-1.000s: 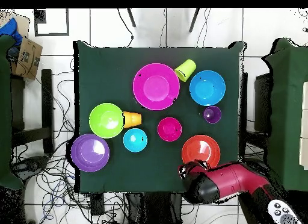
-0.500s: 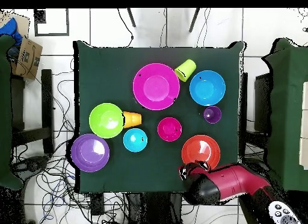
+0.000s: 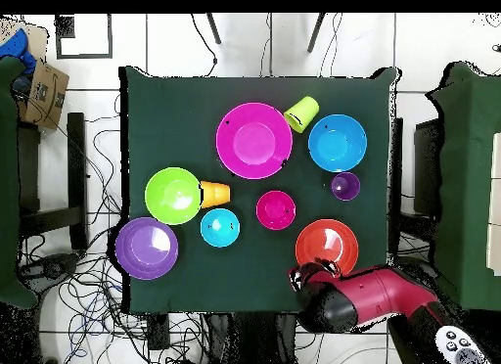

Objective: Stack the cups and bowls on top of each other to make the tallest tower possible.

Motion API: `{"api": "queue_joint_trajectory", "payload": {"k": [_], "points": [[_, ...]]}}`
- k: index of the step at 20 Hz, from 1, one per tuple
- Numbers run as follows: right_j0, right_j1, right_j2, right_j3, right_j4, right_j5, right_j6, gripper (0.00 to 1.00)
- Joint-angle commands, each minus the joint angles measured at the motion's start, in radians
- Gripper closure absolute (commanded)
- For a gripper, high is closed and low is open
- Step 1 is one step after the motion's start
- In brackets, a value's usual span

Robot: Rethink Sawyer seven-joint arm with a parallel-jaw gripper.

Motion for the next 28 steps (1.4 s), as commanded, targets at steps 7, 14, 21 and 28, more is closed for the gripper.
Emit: {"api": "queue_joint_trajectory", "payload": {"k": [7, 14, 21, 28], "points": [[0.063, 0.171, -0.034, -0.07, -0.047, -0.132, 0.066, 0.0], [0.073, 0.203, -0.052, -0.093, -0.058, -0.172, 0.06, 0.0], [0.05, 0.213, -0.041, -0.111, -0.061, -0.171, 0.019, 0.0], [-0.001, 0.19, 0.008, -0.119, -0.049, -0.116, -0.067, 0.0]]}}
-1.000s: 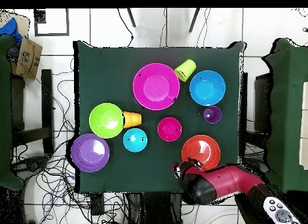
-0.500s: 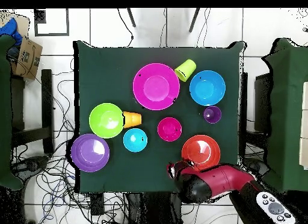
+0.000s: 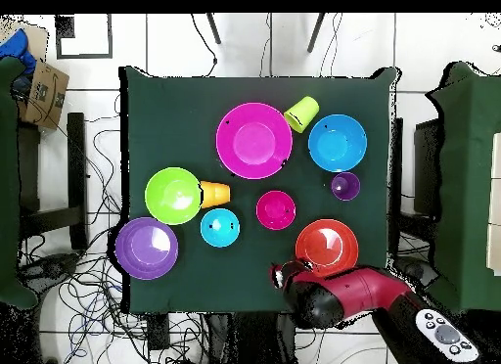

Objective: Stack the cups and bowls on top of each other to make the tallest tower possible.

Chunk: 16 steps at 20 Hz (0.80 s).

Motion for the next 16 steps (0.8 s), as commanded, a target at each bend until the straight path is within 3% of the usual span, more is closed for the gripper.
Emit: {"api": "queue_joint_trajectory", "payload": {"k": [1, 16], "points": [[-0.01, 0.004, 0.046, -0.096, -0.044, 0.038, -0.076, 0.0], [-0.009, -0.085, 0.08, -0.063, 0.012, 0.126, -0.107, 0.0]]}}
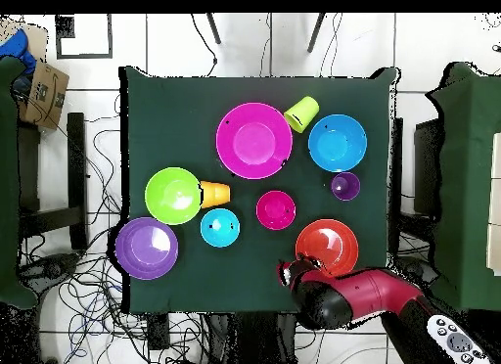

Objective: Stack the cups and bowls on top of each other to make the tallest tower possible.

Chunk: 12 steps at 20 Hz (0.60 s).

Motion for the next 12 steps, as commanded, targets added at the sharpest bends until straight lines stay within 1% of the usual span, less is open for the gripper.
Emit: {"api": "queue_joint_trajectory", "payload": {"k": [1, 3, 8, 12], "points": [[0.026, -0.056, 0.063, -0.061, 0.013, 0.128, -0.108, 0.0], [0.03, -0.059, 0.066, -0.063, 0.015, 0.134, -0.111, 0.0], [0.013, -0.076, 0.084, -0.061, 0.019, 0.151, -0.139, 0.0], [0.01, -0.084, 0.083, -0.074, -0.012, 0.14, -0.147, 0.0]]}}
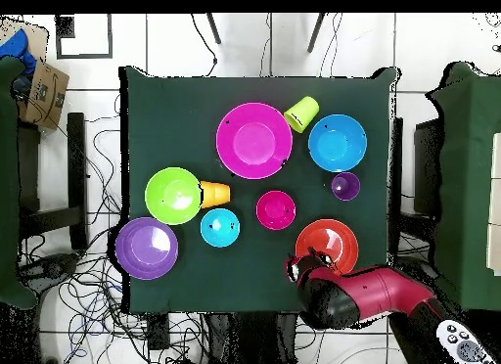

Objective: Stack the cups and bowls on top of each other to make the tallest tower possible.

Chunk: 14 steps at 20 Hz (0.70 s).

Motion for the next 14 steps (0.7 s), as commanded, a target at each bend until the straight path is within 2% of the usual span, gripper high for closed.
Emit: {"api": "queue_joint_trajectory", "payload": {"k": [1, 8, 14], "points": [[0.014, -0.005, 0.066, -0.078, -0.019, 0.122, -0.149, 0.0], [0.027, 0.057, 0.039, -0.114, -0.075, 0.074, -0.121, 0.0], [0.032, 0.089, 0.036, -0.137, -0.083, 0.072, -0.125, 0.0]]}}
